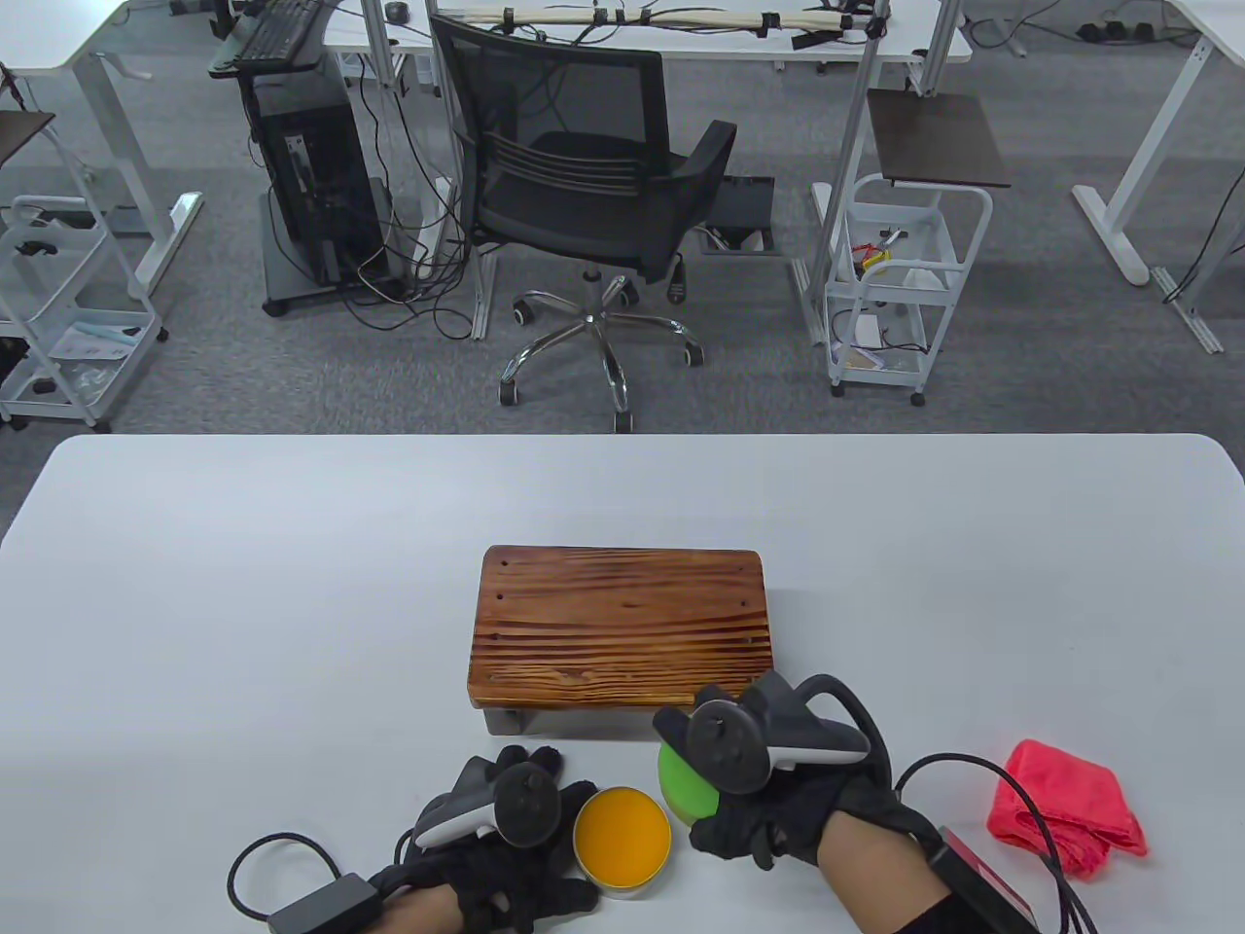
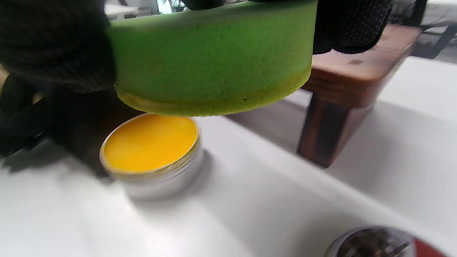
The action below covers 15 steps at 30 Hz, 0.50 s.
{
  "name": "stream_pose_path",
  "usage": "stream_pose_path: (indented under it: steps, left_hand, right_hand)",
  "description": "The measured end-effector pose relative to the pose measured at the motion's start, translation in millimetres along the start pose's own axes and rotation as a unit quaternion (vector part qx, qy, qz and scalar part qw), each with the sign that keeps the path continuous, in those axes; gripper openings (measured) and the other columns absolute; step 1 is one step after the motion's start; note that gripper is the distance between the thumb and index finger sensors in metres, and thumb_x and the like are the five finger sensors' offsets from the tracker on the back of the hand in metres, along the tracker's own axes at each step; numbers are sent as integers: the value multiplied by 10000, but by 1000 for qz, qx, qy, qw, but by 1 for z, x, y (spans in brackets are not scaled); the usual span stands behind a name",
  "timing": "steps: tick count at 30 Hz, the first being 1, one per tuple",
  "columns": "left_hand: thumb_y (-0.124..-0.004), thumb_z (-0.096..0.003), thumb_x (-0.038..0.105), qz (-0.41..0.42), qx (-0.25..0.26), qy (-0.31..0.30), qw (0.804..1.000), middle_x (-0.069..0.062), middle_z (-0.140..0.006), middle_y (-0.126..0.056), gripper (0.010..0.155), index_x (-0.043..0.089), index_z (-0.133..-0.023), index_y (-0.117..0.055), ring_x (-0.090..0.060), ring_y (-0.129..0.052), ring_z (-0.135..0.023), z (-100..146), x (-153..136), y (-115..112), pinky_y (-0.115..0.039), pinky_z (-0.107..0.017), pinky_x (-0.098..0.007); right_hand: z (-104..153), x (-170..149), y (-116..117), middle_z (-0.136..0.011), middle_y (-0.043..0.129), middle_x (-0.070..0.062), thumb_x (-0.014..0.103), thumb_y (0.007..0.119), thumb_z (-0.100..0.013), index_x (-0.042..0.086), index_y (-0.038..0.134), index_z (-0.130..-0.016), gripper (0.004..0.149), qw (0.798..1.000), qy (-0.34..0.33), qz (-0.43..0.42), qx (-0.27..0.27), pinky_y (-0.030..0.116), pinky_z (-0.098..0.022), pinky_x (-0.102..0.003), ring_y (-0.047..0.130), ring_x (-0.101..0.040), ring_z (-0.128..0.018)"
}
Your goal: Dip and apply wood wax on stool
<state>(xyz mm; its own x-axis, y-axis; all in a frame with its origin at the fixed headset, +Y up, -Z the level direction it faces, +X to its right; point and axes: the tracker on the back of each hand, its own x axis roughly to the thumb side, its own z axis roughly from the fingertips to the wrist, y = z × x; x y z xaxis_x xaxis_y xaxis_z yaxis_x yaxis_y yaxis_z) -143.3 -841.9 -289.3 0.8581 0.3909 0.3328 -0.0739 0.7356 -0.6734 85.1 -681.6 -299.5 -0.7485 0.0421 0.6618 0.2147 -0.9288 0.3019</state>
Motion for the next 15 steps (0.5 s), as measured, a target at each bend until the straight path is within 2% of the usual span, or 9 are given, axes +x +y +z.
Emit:
stream_pose_path:
  steps: [8, 15]
  left_hand:
    - [-693, -560, 735, 0, 0, 0, 1000, -121, -1108, 284, 886, 442, -1081, -40, -464, 289, -946, 0, 0, 0, 84, -584, -747]
    - [-693, -559, 736, 0, 0, 0, 1000, -122, -1107, 287, 887, 442, -1081, -39, -463, 291, -946, 0, 0, 0, 84, -583, -748]
  right_hand:
    - [-26, 26, 30, -1138, 479, -226, 711, 900, -356, 242, 420, -1117, 1014, 997, -10, 24, 72, 710, -625, -606, 699, -505, -909]
    - [-41, 33, 43, -1128, 495, -210, 711, 890, -367, 237, 481, -1108, 970, 994, 9, 59, 97, 705, -612, -599, 701, -498, -890]
